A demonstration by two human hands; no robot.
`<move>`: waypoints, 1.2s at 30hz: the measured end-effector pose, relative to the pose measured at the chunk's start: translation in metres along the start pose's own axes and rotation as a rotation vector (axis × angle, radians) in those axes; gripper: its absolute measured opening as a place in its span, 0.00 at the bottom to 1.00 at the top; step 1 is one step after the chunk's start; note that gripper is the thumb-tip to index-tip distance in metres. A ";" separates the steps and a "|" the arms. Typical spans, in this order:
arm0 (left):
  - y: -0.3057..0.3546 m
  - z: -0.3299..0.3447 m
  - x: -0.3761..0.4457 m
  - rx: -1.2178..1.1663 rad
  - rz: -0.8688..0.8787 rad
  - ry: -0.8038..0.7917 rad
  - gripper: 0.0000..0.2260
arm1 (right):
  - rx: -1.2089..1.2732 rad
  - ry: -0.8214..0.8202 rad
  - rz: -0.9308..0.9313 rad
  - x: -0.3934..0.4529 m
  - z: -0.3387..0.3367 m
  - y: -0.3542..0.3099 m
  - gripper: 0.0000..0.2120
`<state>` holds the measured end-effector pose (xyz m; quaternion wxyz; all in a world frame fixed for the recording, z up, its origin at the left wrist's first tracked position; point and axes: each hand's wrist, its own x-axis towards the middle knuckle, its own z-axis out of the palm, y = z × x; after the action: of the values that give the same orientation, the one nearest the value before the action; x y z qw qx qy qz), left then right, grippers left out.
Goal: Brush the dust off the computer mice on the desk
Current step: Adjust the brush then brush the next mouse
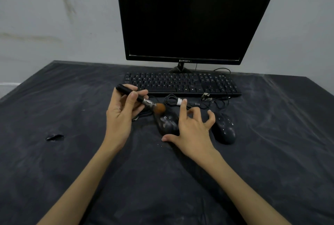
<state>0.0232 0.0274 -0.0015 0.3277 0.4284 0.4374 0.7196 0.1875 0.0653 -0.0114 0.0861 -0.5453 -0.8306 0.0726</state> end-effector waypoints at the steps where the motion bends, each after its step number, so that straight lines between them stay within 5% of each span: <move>1: -0.001 0.001 0.000 0.005 0.004 -0.006 0.06 | -0.005 -0.010 -0.002 0.000 -0.001 0.001 0.56; 10: 0.007 -0.016 0.011 0.262 -0.150 -0.323 0.04 | 0.026 -0.033 0.007 0.002 -0.002 0.002 0.56; 16: 0.015 -0.018 0.011 0.082 -0.103 -0.265 0.04 | 0.018 -0.028 0.003 0.001 -0.002 0.002 0.56; 22: 0.010 -0.017 0.008 0.285 -0.140 -0.497 0.07 | 0.021 -0.020 0.012 0.001 -0.002 0.002 0.54; 27: 0.010 -0.014 0.008 0.126 -0.046 -0.380 0.04 | 0.017 -0.008 0.008 -0.001 -0.002 0.002 0.55; 33: 0.010 -0.018 0.006 0.309 -0.091 -0.569 0.07 | 0.006 0.003 -0.004 -0.002 -0.002 0.004 0.56; 36: 0.014 -0.017 0.007 0.189 -0.022 -0.490 0.04 | 0.020 -0.008 -0.005 -0.003 -0.005 0.008 0.57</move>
<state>0.0037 0.0219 0.0092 0.3904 0.6135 0.4149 0.5469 0.1972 0.0661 -0.0081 0.0883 -0.5421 -0.8315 0.0829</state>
